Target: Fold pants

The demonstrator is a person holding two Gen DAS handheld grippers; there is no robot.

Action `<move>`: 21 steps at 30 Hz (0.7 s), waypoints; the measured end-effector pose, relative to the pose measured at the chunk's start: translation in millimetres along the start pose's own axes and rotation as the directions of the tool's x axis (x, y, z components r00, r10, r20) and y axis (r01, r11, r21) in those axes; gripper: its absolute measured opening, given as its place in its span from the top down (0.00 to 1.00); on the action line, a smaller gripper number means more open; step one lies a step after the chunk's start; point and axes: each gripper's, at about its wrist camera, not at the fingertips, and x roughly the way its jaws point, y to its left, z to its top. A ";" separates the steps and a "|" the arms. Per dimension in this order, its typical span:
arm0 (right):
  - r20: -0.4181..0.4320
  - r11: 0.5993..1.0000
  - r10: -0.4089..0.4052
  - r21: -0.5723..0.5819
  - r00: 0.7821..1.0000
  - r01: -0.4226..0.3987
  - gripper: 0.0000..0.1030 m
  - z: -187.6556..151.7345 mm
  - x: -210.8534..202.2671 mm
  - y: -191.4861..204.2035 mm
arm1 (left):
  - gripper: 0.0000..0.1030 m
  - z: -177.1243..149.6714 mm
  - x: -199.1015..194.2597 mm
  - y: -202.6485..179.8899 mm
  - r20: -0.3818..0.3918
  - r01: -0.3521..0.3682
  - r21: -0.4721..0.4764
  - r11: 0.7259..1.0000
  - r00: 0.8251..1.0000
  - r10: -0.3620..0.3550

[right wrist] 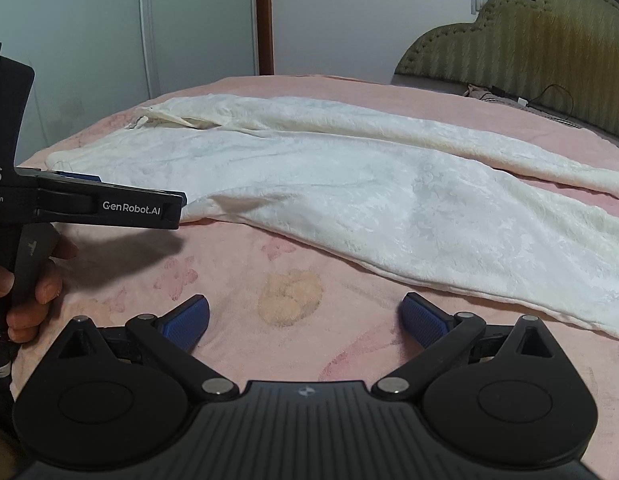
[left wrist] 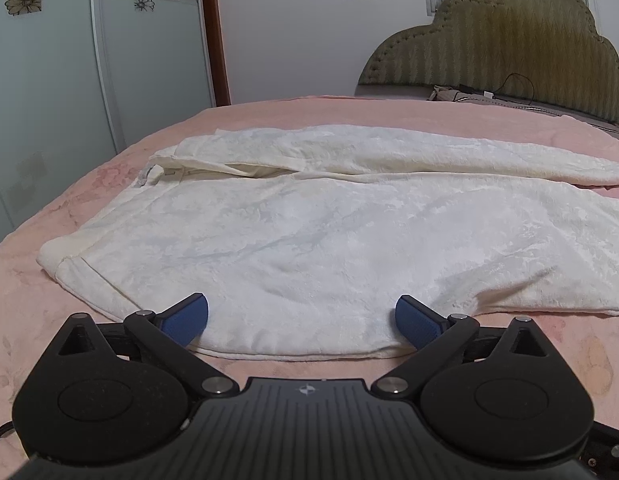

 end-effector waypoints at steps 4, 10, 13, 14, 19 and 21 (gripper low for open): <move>0.004 1.000 0.005 0.004 1.000 -0.005 0.00 0.4 0.4 -0.6 | 0.00 0.1 0.7 1.0 -0.002 0.005 -0.006 1.000 1.000 -0.005; 0.005 1.000 0.005 0.005 1.000 -0.005 0.00 0.8 0.3 -0.9 | 0.00 -0.6 0.5 3.0 0.000 0.019 -0.019 1.000 1.000 -0.019; 0.008 1.000 0.008 0.008 1.000 -0.008 0.00 0.9 0.6 -0.7 | 0.00 -1.0 -0.2 4.5 0.003 0.026 -0.024 0.999 1.000 -0.026; 0.008 1.000 0.009 0.009 1.000 -0.009 0.00 0.4 -0.2 -0.7 | 0.00 -1.2 -0.7 4.7 0.004 0.029 -0.025 0.999 1.000 -0.029; 0.024 1.000 0.004 0.025 1.000 -0.005 0.00 0.9 -0.6 -0.7 | 0.03 -3.6 -8.5 5.4 0.021 0.074 -0.002 0.997 0.997 -0.074; 0.078 0.995 -0.052 0.084 0.996 0.045 0.00 -3.1 -6.8 -4.4 | 0.03 -5.5 -12.9 4.2 0.028 0.092 0.017 0.996 0.995 -0.093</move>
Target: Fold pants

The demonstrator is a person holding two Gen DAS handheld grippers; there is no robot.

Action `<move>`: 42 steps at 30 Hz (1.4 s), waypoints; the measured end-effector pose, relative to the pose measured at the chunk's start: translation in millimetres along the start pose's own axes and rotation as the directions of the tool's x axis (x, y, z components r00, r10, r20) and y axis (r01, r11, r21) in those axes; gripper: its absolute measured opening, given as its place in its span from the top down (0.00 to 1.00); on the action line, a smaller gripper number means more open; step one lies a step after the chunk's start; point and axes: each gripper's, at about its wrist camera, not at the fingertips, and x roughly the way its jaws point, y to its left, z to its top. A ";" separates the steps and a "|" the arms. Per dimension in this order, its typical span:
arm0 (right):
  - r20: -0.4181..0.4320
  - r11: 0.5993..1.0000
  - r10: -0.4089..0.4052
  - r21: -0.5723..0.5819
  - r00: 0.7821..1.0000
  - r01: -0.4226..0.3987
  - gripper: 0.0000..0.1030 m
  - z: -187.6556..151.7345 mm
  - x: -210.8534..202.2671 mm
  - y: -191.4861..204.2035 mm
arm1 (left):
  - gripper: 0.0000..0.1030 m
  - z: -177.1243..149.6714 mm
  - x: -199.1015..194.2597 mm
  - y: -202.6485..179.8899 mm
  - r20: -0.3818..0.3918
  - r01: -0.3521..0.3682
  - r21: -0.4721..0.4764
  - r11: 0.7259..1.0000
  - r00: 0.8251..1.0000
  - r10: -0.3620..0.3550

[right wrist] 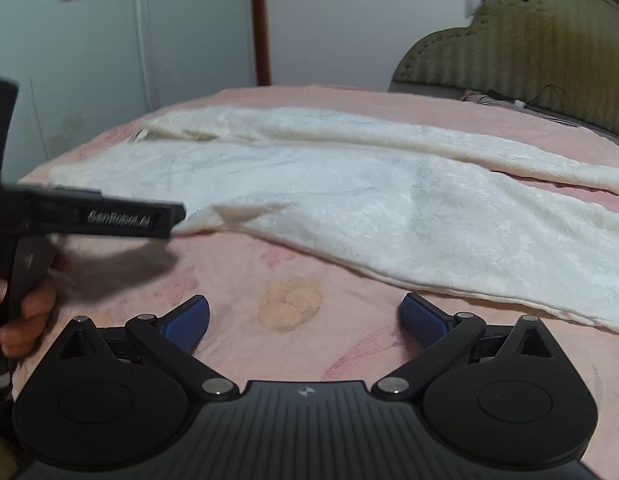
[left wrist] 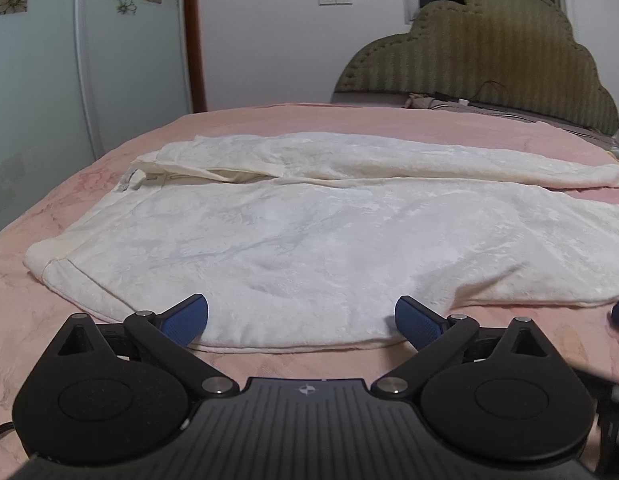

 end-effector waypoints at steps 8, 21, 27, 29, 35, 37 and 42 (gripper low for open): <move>-0.018 1.000 -0.005 0.019 1.000 0.006 0.00 1.4 6.2 0.0 | 0.03 -5.7 -6.0 -5.2 -0.020 0.017 0.034 0.999 1.000 -0.016; -0.024 1.000 0.007 -0.005 1.000 -0.007 0.00 -1.0 4.4 -1.4 | 0.00 -5.7 -3.8 -4.8 -0.027 0.003 0.032 0.999 1.000 -0.002; -0.028 1.000 0.007 -0.015 1.000 -0.007 0.00 -1.0 4.8 -0.3 | 0.00 -5.4 -3.0 -5.0 -0.026 0.003 0.035 0.999 1.000 -0.002; -0.029 1.000 0.007 -0.017 1.000 -0.007 0.00 -1.2 4.7 -0.1 | 0.00 -5.4 -3.0 -5.0 -0.026 0.003 0.034 0.999 1.000 -0.002; -0.034 1.000 0.005 -0.028 0.999 -0.006 0.00 -1.7 4.1 0.8 | 0.00 -5.4 -3.1 -5.1 -0.026 0.004 0.034 0.999 1.000 -0.003; -0.041 0.999 -0.002 -0.038 0.999 0.000 0.00 -1.6 4.3 2.3 | 0.00 -5.1 -3.4 -4.4 -0.022 0.007 0.033 0.999 1.000 -0.007; -0.061 0.997 -0.002 -0.079 0.998 -0.003 0.00 0.0 4.8 6.5 | 0.01 -1.6 -11.1 -1.3 0.005 0.017 0.040 0.999 1.000 -0.017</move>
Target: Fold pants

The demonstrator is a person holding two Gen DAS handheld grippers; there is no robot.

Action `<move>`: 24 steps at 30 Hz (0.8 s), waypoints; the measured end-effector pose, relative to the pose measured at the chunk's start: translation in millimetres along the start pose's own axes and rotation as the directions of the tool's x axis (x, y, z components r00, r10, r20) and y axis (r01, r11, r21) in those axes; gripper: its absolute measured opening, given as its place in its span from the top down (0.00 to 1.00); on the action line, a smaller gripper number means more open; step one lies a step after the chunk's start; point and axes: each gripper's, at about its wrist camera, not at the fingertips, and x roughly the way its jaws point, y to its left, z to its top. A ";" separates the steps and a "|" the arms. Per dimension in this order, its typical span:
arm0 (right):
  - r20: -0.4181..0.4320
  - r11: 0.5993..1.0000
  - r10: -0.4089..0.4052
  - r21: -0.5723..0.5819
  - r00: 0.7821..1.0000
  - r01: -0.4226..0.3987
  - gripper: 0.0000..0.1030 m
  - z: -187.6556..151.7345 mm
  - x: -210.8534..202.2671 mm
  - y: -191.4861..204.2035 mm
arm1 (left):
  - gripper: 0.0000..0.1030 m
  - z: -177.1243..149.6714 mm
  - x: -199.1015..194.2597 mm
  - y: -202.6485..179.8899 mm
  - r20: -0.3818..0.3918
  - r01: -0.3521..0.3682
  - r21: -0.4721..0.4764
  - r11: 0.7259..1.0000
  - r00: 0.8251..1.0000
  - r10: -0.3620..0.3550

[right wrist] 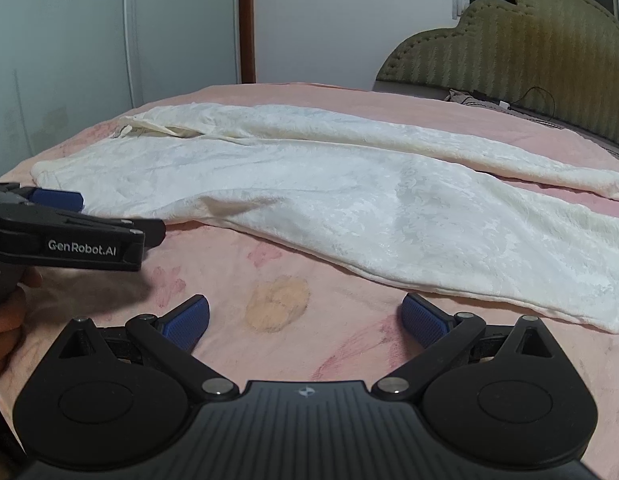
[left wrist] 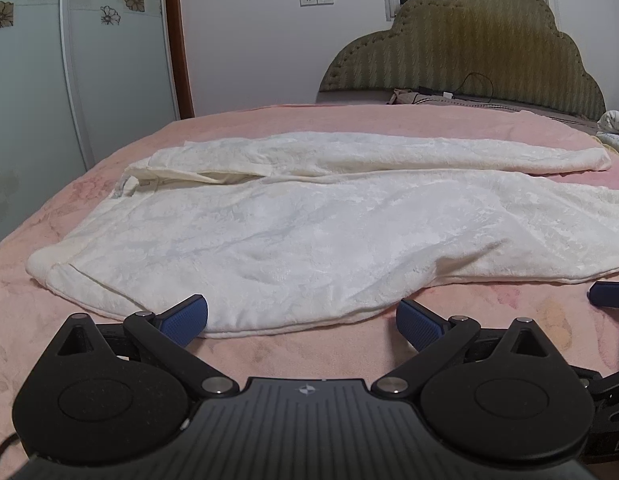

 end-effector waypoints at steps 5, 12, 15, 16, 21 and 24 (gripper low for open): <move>0.018 0.998 0.058 0.031 0.998 -0.058 0.00 11.9 -9.9 -5.1 | 0.01 20.0 -3.3 13.0 0.055 -0.030 -0.004 1.000 0.998 0.030; 0.110 0.999 0.026 -0.049 0.994 -0.021 0.00 59.0 -11.4 -8.2 | 0.01 63.3 35.8 51.1 -0.034 -0.093 -0.150 0.984 0.995 0.089; 0.076 0.995 0.016 -0.104 0.997 -0.008 0.00 84.6 13.4 -8.2 | 0.01 81.4 50.4 57.3 -0.041 -0.137 -0.127 0.982 0.990 0.133; 0.060 0.991 0.022 -0.131 0.998 -0.014 0.00 93.2 24.4 -8.6 | 0.01 87.4 55.8 58.4 -0.036 -0.141 -0.115 0.983 0.990 0.137; -0.014 0.965 0.085 -0.247 0.996 -0.086 0.00 137.6 87.5 -13.4 | 0.01 102.1 92.4 59.1 -0.047 -0.173 -0.083 0.982 0.984 0.169; -0.048 0.958 0.175 -0.221 0.983 -0.182 0.01 166.3 121.6 -21.5 | 0.01 99.0 114.8 61.1 -0.078 -0.177 -0.095 0.980 0.982 0.170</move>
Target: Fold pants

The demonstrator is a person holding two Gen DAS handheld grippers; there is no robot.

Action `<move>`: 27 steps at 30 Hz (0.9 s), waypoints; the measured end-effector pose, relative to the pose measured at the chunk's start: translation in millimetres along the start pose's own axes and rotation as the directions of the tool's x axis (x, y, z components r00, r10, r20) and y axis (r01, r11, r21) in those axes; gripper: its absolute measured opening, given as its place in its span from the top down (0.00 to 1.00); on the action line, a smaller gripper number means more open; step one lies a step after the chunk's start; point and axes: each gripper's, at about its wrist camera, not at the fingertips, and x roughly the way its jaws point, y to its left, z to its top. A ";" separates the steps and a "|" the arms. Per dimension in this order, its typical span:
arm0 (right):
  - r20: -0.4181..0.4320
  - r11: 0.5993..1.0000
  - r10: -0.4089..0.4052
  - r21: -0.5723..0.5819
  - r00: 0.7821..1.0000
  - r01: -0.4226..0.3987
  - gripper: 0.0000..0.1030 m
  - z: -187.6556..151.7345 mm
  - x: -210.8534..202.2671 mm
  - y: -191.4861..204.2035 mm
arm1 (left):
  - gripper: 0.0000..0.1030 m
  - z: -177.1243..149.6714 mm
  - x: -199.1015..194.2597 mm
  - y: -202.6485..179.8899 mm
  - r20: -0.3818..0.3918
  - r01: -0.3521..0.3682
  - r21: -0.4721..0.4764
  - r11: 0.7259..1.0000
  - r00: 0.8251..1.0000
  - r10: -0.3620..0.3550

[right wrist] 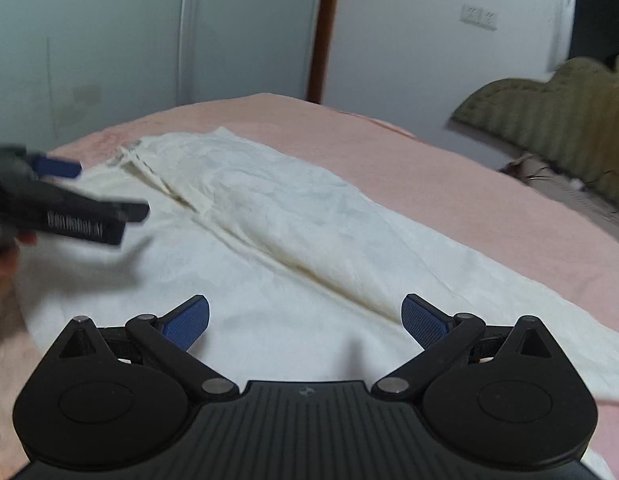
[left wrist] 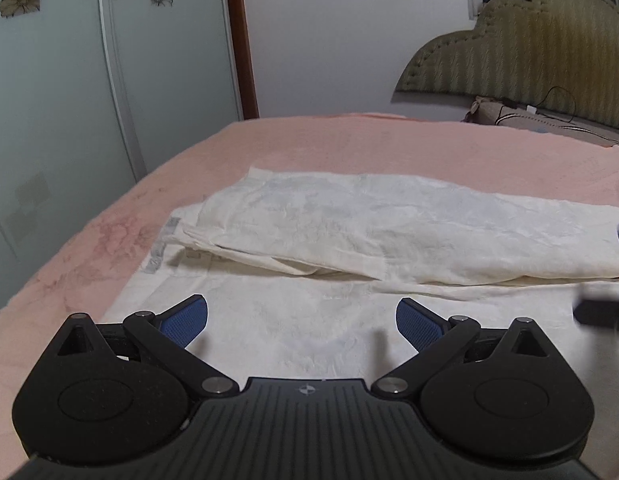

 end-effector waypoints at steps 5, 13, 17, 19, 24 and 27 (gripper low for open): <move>0.044 0.995 0.036 -0.090 0.998 -0.032 0.01 43.7 49.4 -13.3 | 0.00 -16.5 26.6 -3.3 -0.049 0.008 0.007 1.000 0.999 -0.007; -0.046 0.993 0.098 -0.060 0.994 -0.101 0.00 95.8 152.5 -33.1 | 0.00 -22.5 25.8 -7.7 -0.031 0.025 0.022 0.999 0.999 -0.024; -0.090 0.995 0.096 -0.026 0.991 -0.099 0.01 113.7 194.0 -42.2 | 0.00 -21.3 29.2 -4.5 -0.043 0.048 0.000 0.999 0.998 -0.048; -0.130 0.992 0.126 -0.012 0.983 -0.129 0.02 119.3 212.9 -47.0 | 0.00 -21.2 29.5 -4.5 -0.045 0.050 -0.002 0.999 0.998 -0.050; -0.180 0.967 0.252 0.079 0.951 -0.242 0.43 119.5 242.4 -62.2 | 0.00 -21.5 29.3 -5.3 -0.045 0.049 0.002 0.999 0.998 -0.049; -0.149 0.955 0.295 0.081 0.944 -0.286 0.74 119.1 240.1 -68.1 | 0.00 -21.4 29.3 -5.3 -0.045 0.049 0.001 0.999 0.998 -0.049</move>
